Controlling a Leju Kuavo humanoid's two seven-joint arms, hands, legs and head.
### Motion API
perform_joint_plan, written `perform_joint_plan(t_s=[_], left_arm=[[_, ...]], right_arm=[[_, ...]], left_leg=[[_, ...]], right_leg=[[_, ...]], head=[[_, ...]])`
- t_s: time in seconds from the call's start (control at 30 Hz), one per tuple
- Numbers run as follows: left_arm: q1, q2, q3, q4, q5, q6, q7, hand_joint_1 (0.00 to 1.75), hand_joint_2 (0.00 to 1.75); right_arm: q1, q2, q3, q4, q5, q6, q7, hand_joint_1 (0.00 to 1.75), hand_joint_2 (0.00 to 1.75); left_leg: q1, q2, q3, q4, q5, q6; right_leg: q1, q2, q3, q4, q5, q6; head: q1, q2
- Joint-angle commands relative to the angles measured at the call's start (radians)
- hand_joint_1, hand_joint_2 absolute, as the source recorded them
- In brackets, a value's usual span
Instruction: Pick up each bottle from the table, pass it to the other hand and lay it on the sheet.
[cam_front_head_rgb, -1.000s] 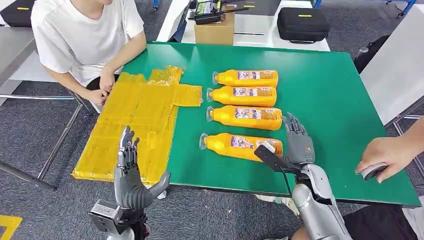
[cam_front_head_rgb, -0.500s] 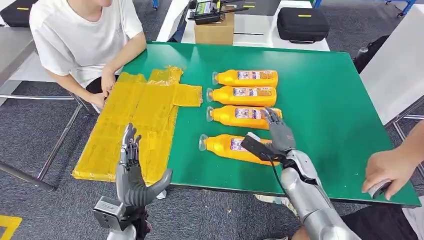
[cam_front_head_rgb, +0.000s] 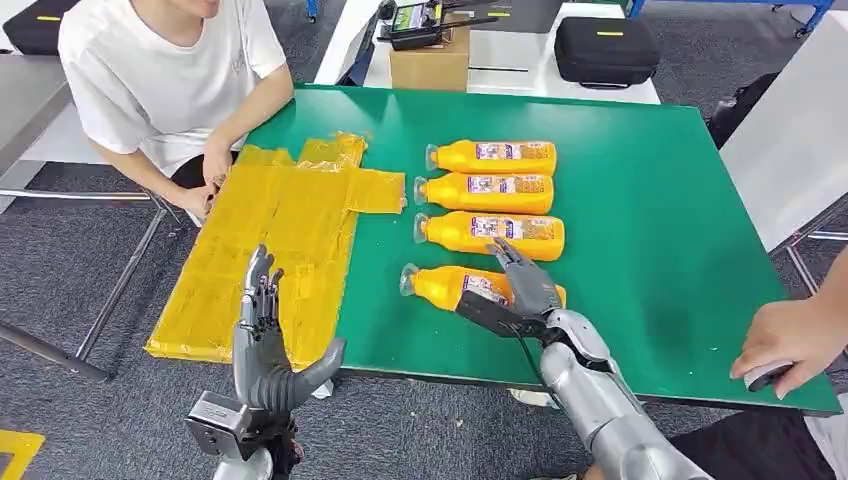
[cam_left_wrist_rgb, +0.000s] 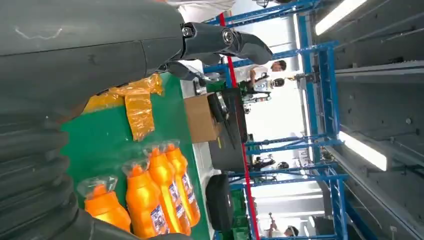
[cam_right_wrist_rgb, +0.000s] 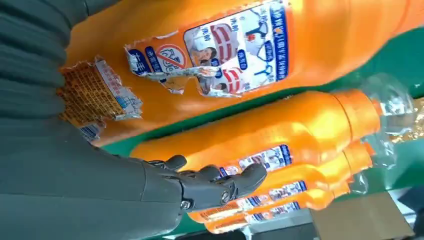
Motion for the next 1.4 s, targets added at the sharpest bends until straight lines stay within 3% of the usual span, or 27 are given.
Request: perform_joint_plan(t_s=[0.03,0.17,0.3,0.37,0.6,0.77,0.87,1.1,1.13,1.17,1.4], left_arm=[[-0.030,0.023,-0.011,0.057,-0.007,0.012,0.002,0.00,1.75],[-0.022,0.010,0.007,0.059,-0.023,0.025,0.002,0.00,1.75],[-0.018,0.004,0.016,0.055,-0.026,0.017,0.002,0.00,1.75],[-0.005,-0.005,0.030,0.044,-0.039,0.027,0.002,0.00,1.75],[0.028,-0.017,0.058,-0.018,-0.076,0.021,0.004,0.00,1.75],[0.033,-0.009,0.057,-0.031,-0.095,0.014,0.021,0.00,1.75],[0.023,-0.004,0.060,-0.010,-0.094,0.006,0.023,0.00,1.75],[0.018,-0.005,0.060,0.002,-0.093,0.004,0.022,0.00,1.75],[0.018,-0.005,0.060,0.002,-0.093,0.004,0.022,0.00,1.75],[0.018,-0.004,0.059,0.003,-0.094,0.005,0.020,0.00,1.75],[0.019,0.015,0.059,0.009,-0.151,0.060,0.003,0.00,1.75]], right_arm=[[-0.065,0.009,0.075,0.133,-0.004,0.033,0.034,0.00,1.75],[-0.108,0.004,0.131,0.184,0.039,0.069,0.147,0.00,1.75],[-0.119,-0.011,0.150,0.193,0.066,0.053,0.181,0.00,1.75],[-0.111,-0.021,0.185,0.170,0.121,0.013,0.229,0.00,1.75],[-0.046,-0.056,0.210,0.050,0.229,0.028,0.306,0.00,1.75],[-0.011,-0.046,0.174,0.030,0.215,0.060,0.292,0.00,1.75],[-0.006,-0.030,0.131,0.076,0.126,0.116,0.230,0.00,1.75],[0.001,-0.033,0.123,0.094,0.108,0.108,0.211,0.00,1.75],[0.001,-0.033,0.123,0.094,0.108,0.108,0.211,0.07,1.75],[-0.003,-0.030,0.124,0.110,0.099,0.123,0.207,1.69,1.75],[0.032,-0.030,0.140,0.157,0.064,0.121,0.191,1.75,1.75]], left_leg=[[0.000,0.001,0.003,-0.001,-0.001,-0.001],[0.000,0.002,0.005,-0.001,-0.002,-0.001],[0.001,0.001,0.006,-0.001,-0.002,-0.001],[0.000,0.000,0.003,-0.001,-0.001,0.000],[0.000,-0.001,0.003,-0.001,-0.001,0.000],[0.001,-0.002,0.004,-0.001,-0.001,-0.001],[0.001,-0.001,0.005,-0.001,-0.002,-0.001],[0.001,-0.001,0.007,-0.001,0.000,0.000],[0.001,-0.002,0.008,-0.002,-0.001,-0.001],[0.001,-0.002,0.008,-0.001,0.000,0.000],[0.002,-0.003,0.013,-0.003,-0.001,-0.001]], right_leg=[[0.000,0.000,0.003,-0.001,-0.001,-0.001],[0.001,0.001,0.004,-0.001,-0.001,-0.002],[0.001,-0.001,0.007,-0.001,-0.002,-0.002],[0.000,-0.001,0.004,-0.001,-0.001,-0.001],[0.001,-0.002,0.004,-0.001,-0.001,-0.001],[0.001,-0.003,0.005,-0.001,-0.001,-0.001],[0.002,-0.003,0.007,-0.002,-0.001,-0.001],[0.001,-0.003,0.007,-0.002,-0.001,-0.001],[0.001,-0.004,0.009,-0.003,-0.001,-0.001],[0.001,-0.003,0.008,-0.002,-0.001,-0.001],[0.002,-0.005,0.014,-0.005,-0.001,-0.002]], head=[[0.000,0.000],[0.000,0.000],[0.000,0.000],[0.000,0.000],[0.000,0.000],[0.000,0.000],[0.000,0.000],[0.000,0.000],[0.000,0.000],[0.000,0.000],[0.000,0.000]])
